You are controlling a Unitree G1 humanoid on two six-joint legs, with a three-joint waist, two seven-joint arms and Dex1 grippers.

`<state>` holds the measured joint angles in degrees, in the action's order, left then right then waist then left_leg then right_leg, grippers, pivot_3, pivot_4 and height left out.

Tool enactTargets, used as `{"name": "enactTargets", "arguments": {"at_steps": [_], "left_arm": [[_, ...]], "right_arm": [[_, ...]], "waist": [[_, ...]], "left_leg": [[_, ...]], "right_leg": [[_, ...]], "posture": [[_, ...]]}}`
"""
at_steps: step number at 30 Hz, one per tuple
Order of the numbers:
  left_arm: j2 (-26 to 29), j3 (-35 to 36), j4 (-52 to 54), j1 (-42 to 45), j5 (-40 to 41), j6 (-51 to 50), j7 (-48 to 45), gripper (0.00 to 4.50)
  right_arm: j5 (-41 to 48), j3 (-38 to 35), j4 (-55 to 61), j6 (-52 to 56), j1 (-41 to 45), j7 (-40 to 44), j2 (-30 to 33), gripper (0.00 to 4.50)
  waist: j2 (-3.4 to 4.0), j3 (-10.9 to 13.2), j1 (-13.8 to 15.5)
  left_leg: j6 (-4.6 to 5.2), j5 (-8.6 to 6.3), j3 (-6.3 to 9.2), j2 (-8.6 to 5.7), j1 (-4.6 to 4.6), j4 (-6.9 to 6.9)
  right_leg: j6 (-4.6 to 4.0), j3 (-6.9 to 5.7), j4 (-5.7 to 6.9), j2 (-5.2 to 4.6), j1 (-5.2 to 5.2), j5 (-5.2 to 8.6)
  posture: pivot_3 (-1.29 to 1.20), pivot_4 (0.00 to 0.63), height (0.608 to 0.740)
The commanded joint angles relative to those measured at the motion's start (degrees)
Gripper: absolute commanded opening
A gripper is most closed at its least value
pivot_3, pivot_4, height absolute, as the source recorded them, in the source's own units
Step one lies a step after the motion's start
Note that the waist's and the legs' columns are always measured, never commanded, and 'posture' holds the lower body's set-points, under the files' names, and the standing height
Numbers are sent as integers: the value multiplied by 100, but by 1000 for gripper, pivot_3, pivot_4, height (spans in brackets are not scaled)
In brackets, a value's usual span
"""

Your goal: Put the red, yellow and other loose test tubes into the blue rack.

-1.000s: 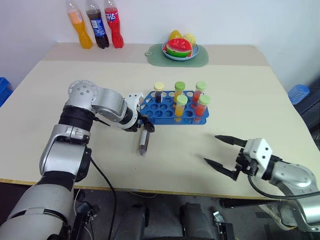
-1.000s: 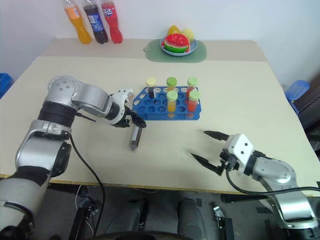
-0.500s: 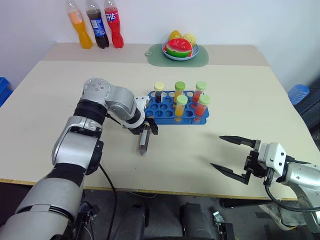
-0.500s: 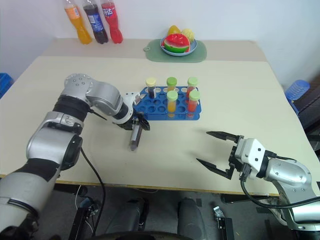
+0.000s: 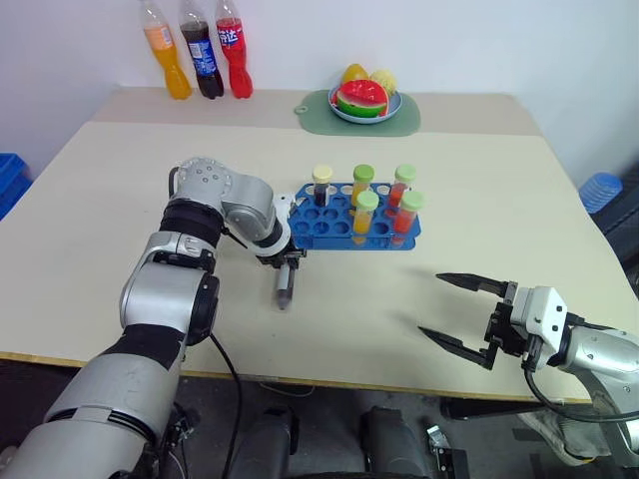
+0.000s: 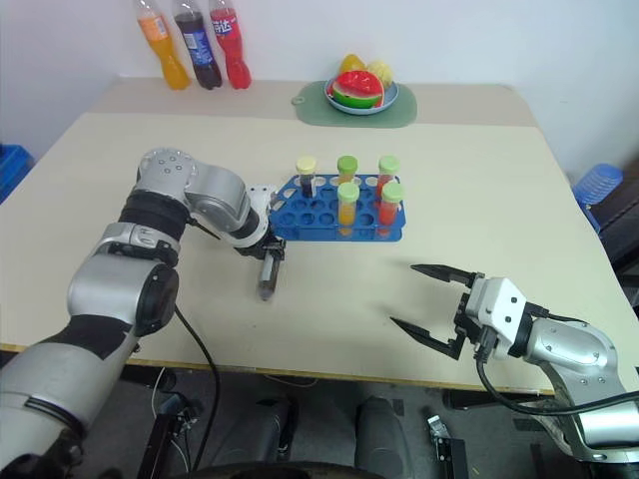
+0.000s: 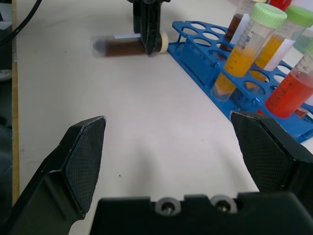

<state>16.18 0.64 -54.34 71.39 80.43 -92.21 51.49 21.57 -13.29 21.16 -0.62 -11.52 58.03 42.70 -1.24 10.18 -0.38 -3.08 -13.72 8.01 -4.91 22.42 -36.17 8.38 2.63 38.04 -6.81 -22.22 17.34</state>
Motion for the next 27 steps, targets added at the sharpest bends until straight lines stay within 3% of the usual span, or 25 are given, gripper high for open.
{"name": "enactTargets", "arguments": {"at_steps": [1, 4, 6, 9, 10, 12, 14, 18, 23, 27], "left_arm": [[16, -66, 45, -205, 18, -29, -274, 762], [297, -339, 702, -518, 583, -29, -678, 762], [784, -582, 2040, -1086, 1170, -29, -1354, 762], [1296, -57, 4162, -2085, 913, 31, -2464, 762], [1591, -129, 4909, -2352, 419, 403, -3129, 762], [1649, 346, 5911, -2930, -52, 1650, -5028, 762], [1918, 250, 6375, -3135, -691, 2277, -5916, 762], [1875, -99, 6677, -3279, -2317, 3974, -6790, 762], [1340, -745, 6573, -3563, -5010, 7115, -7134, 762], [599, -780, 5961, -3565, -5874, 8319, -7028, 762]], "right_arm": [[69, -39, 111, -4, 49, -26, 27, 4500], [46, 11, 29, 3, 133, -13, 25, 4500], [26, 79, -50, 5, 241, -13, 12, 4500], [22, 205, -160, 7, 418, -21, -23, 4500], [23, 242, -195, 1, 466, -16, -34, 4500], [15, 311, -273, -19, 557, -4, -46, 4500], [17, 341, -369, -51, 629, 23, -38, 4500], [33, 388, -534, -62, 835, 61, -24, 4500], [35, 411, -691, -56, 1031, 144, 8, 4500], [53, 378, -732, -32, 1073, 221, 71, 4500]], "waist": [[0, -2, 3], [5, -5, -22], [9, -8, -63], [5, -5, -91], [5, -5, -84], [7, -5, -59], [-1, -1, -10], [0, -2, 16], [-2, -1, -19], [-4, 0, -7]], "left_leg": [[0, 0, 0, -3, 0, -1], [0, 0, 0, -4, -1, -1], [0, 0, 2, -3, 0, 0], [-6, 3, 1, 9, 6, 8], [-5, 2, -4, 13, 7, 11], [-5, 2, -6, 14, 10, 13], [-6, 3, -25, 15, 10, 9], [15, -9, -24, 15, 5, 4], [7, -5, -27, 20, 11, 20], [13, -8, -30, 21, 19, 20]], "right_leg": [[2, 0, 0, -3, 1, 0], [4, 2, 2, -4, 1, 0], [3, 2, 3, -4, -1, 0], [3, 20, 4, -2, -22, 0], [2, 25, 2, -2, -26, -1], [1, 25, 0, 1, -30, -1], [-2, 23, -1, 2, -27, -1], [-7, 16, -20, 1, -1, -4], [-6, 16, -52, 1, -1, -6], [4, 15, -68, 1, -3, -14]], "posture": [[0, 150, 740], [0, 150, 740], [0, 150, 740], [0, 150, 740], [0, 150, 740], [0, 150, 740], [0, 150, 740], [0, 150, 740], [0, 150, 740], [0, 150, 740]]}}
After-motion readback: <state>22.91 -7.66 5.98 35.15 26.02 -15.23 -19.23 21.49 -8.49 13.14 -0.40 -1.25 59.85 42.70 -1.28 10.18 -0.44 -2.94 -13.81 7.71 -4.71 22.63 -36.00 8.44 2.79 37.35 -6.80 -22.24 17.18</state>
